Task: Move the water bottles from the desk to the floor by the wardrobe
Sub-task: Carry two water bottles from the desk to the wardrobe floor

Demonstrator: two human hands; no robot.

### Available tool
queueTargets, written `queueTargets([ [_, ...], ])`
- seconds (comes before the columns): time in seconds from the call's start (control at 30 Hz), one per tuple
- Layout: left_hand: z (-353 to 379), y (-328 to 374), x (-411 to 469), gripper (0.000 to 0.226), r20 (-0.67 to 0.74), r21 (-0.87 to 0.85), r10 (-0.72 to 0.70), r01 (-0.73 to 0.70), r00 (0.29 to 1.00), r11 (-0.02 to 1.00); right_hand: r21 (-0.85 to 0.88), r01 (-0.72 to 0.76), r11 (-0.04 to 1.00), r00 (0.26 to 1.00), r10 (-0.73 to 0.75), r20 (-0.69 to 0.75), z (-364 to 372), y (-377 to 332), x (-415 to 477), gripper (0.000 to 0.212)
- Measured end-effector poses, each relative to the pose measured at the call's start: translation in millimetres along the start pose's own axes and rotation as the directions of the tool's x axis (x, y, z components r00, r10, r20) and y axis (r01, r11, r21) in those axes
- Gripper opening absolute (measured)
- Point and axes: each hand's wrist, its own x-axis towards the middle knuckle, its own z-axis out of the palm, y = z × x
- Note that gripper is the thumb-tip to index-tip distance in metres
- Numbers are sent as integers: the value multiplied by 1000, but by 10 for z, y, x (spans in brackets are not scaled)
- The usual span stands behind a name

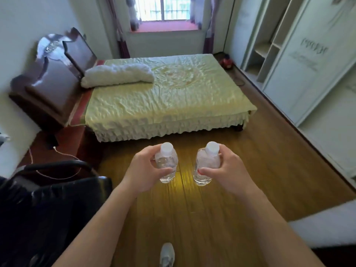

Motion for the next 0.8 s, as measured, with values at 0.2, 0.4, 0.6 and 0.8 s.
queueTargets([
  [0.2,552,206,1027,70,195,-82,101,-86,975,993,-23,-159,987,973,153,-176,-475,406,360,76],
  [0.4,1043,405,2058,64,352,-121,216,-184,911,975,-31,-271,962,906,244,-345,-825,698,821,61],
  [0.6,1698,716,2911,48,502,-113,307,-291,808,950,-25,-381,924,817,324,-478,-1283,1055,1103,55],
  [0.8,2569,1055,3586,56,606,-174,347,-306,716,936,-31,-489,872,731,390,-560,-1802,1605,1411,71],
])
